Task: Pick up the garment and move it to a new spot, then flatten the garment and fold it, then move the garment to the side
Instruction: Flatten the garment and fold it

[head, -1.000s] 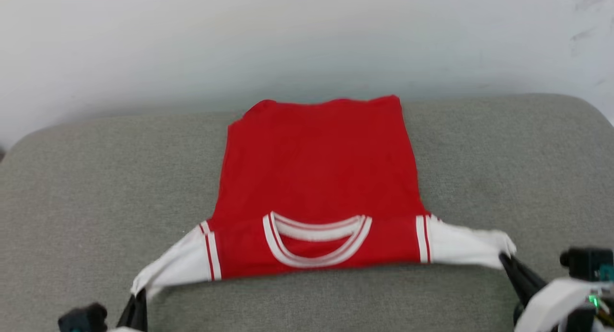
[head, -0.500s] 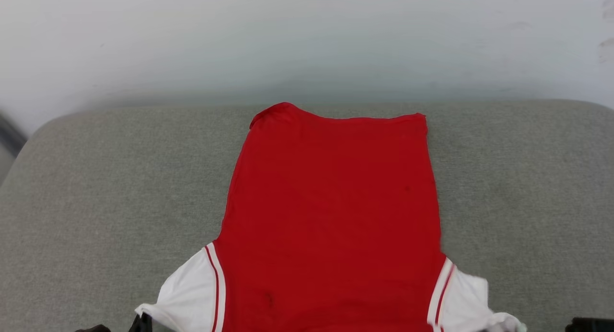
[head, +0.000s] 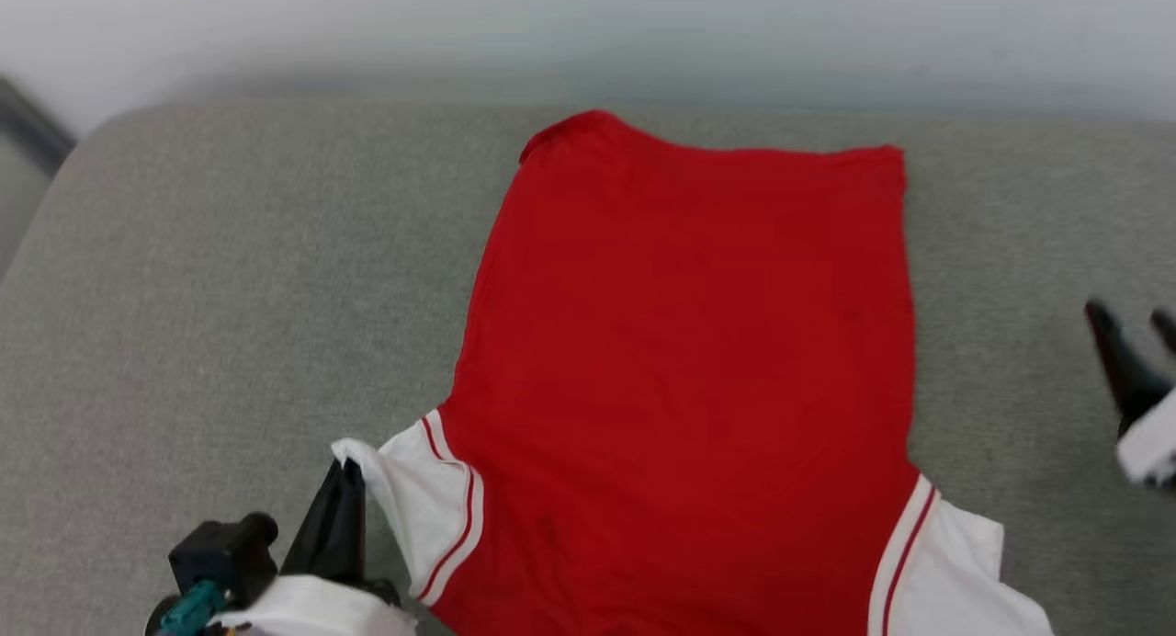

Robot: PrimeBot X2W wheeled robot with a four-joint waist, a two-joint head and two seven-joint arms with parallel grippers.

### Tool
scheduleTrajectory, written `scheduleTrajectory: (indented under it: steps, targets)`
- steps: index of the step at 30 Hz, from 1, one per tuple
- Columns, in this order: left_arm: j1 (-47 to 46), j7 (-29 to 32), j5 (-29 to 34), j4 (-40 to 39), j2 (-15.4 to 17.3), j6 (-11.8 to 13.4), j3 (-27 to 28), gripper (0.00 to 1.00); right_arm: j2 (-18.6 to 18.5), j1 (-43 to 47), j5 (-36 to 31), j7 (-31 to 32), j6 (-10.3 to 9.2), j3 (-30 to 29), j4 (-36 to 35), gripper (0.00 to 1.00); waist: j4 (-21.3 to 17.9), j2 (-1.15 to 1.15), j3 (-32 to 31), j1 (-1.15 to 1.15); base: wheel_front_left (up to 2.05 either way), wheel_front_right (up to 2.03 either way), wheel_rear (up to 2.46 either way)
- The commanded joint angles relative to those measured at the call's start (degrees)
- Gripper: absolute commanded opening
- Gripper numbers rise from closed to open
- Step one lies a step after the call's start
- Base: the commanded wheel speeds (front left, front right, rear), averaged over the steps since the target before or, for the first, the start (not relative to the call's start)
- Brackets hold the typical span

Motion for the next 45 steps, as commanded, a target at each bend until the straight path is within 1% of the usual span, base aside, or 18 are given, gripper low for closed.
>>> scheduleTrajectory:
  steps: [1,5,8,9,10,11,16,19,22,27,28,29,32,38,41,45]
  targets:
    - [-2.2,-0.7,0.4,-0.6,-0.5,-0.5,-0.3,0.00,-2.0,-6.2,0.2,0.3,0.00,0.5,2.5,1.00,2.9,0.00,4.8,-0.01,0.00,0.00,0.00]
    - [-5.5,-1.7,1.5,-1.9,-1.7,-1.4,-1.9,0.00,-4.8,-18.0,0.7,3.9,-0.01,2.1,9.9,1.00,5.2,0.00,9.1,-0.01,0.00,0.00,0.00]
    - [-7.5,-2.3,2.0,-2.9,-2.6,-2.0,-3.1,0.00,-6.2,-26.6,0.7,9.8,0.00,3.4,15.7,1.00,7.0,0.00,11.9,-0.01,0.00,0.00,0.00]
    - [-7.5,-2.3,2.0,-2.9,-2.6,-2.0,-3.1,0.00,-6.2,-26.6,0.7,9.8,0.00,3.4,15.7,1.00,7.0,0.00,11.9,-0.01,0.00,0.00,0.00]
    - [-8.8,-2.7,2.4,-3.3,-3.1,-2.5,-3.8,0.00,-6.8,-31.6,0.3,14.7,0.00,3.8,19.3,1.00,8.1,0.00,13.6,-0.01,0.00,0.00,0.00]
    - [-9.4,-2.8,2.4,-3.6,-3.3,-2.9,-4.3,0.00,-7.1,-34.0,0.0,17.6,-0.01,3.8,21.0,1.00,8.7,0.00,14.6,-0.01,0.00,0.00,0.00]
    - [-12.2,-3.9,2.8,-3.0,-4.6,-4.6,-6.2,0.00,-7.7,-43.8,-2.6,29.0,0.00,3.0,26.9,1.00,11.0,0.00,18.9,-0.01,0.00,0.00,0.00]
    - [-13.6,-4.6,2.8,-2.1,-5.4,-5.3,-6.6,0.00,-6.8,-47.7,-4.7,32.5,0.00,2.3,28.5,1.00,11.9,0.00,20.8,-0.01,0.00,0.00,0.00]
    - [-14.9,-5.1,2.8,-1.3,-6.0,-5.9,-7.0,0.00,-5.8,-49.5,-6.4,35.6,0.00,0.8,30.5,1.00,12.5,0.00,22.1,-0.01,0.00,0.00,0.00]
    - [-16.0,-5.7,2.8,-0.2,-6.4,-6.5,-7.4,0.00,-3.9,-48.8,-8.9,39.8,-0.01,-0.2,33.0,1.00,13.0,0.00,22.7,-0.01,0.00,0.00,0.00]
    - [-16.1,-5.8,2.7,0.0,-6.5,-6.5,-7.4,0.00,-3.7,-48.5,-9.2,40.2,-0.01,-0.1,33.1,0.43,13.1,0.00,22.6,-0.01,0.00,0.00,0.00]
    - [-16.2,-5.9,2.7,0.3,-6.5,-6.6,-7.4,0.00,-3.5,-48.3,-9.3,40.3,-0.01,-0.1,33.0,0.00,13.1,0.00,22.6,-0.01,0.00,0.00,0.00]
    - [-16.6,-6.2,2.4,1.0,-6.7,-6.8,-7.4,0.00,-3.2,-48.2,-9.5,40.1,0.00,0.0,32.3,0.00,13.3,0.00,22.2,-0.01,0.00,0.00,0.00]
    - [-16.5,-6.3,1.8,2.3,-6.6,-6.9,-7.3,0.00,-5.3,-48.8,-10.2,38.6,0.00,1.2,30.1,0.00,13.0,0.00,20.0,-0.01,0.00,0.00,0.00]
    - [-15.8,-6.1,1.3,3.4,-6.1,-6.8,-6.7,0.00,-6.8,-48.2,-10.5,37.0,-0.01,3.8,28.1,0.00,12.1,0.00,17.5,-0.01,0.00,0.00,0.00]
    - [-14.3,-5.9,0.7,5.2,-5.1,-6.3,-5.7,0.00,-9.0,-45.4,-8.4,34.4,-0.01,8.1,25.0,0.00,10.0,0.00,12.9,-0.01,0.00,0.00,0.00]
